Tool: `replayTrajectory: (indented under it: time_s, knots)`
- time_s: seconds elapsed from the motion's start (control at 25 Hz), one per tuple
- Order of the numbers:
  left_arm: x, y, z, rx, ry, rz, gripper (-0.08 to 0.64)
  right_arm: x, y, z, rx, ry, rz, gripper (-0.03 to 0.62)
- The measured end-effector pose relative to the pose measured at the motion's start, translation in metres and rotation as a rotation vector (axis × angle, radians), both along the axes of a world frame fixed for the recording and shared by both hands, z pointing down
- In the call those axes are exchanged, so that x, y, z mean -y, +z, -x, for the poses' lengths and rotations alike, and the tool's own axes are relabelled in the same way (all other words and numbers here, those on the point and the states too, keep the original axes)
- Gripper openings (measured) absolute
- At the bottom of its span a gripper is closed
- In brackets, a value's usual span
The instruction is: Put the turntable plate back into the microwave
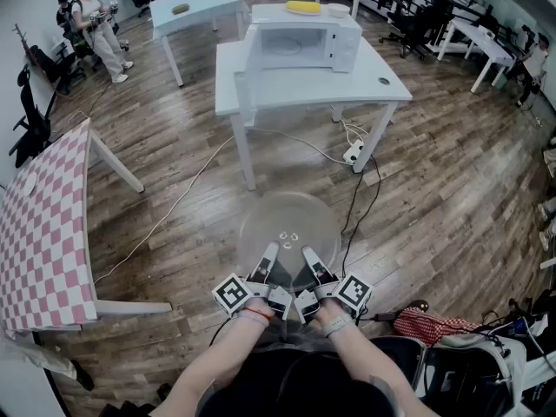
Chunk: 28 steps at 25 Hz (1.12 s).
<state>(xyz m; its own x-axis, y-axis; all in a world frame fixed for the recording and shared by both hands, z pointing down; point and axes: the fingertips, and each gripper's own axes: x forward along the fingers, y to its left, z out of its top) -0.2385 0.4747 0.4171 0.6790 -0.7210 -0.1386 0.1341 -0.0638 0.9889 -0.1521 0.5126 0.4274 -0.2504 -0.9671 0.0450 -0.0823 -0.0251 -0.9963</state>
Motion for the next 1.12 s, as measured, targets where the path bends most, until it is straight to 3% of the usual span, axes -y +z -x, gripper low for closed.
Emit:
replayTrajectory:
  time_s: [0.36, 0.76, 1.12]
  knots:
    - [0.019, 0.0, -0.021, -0.008, -0.013, 0.0, 0.084, 0.021, -0.002, -0.021, -0.004, -0.006, -0.001, 0.04]
    - [0.042, 0.015, -0.058, 0.003, 0.033, 0.02, 0.084, 0.039, 0.012, -0.056, 0.011, 0.044, 0.011, 0.04]
    - [0.089, 0.019, -0.093, -0.007, 0.057, 0.033, 0.084, 0.084, 0.018, -0.09, 0.028, 0.073, 0.028, 0.04]
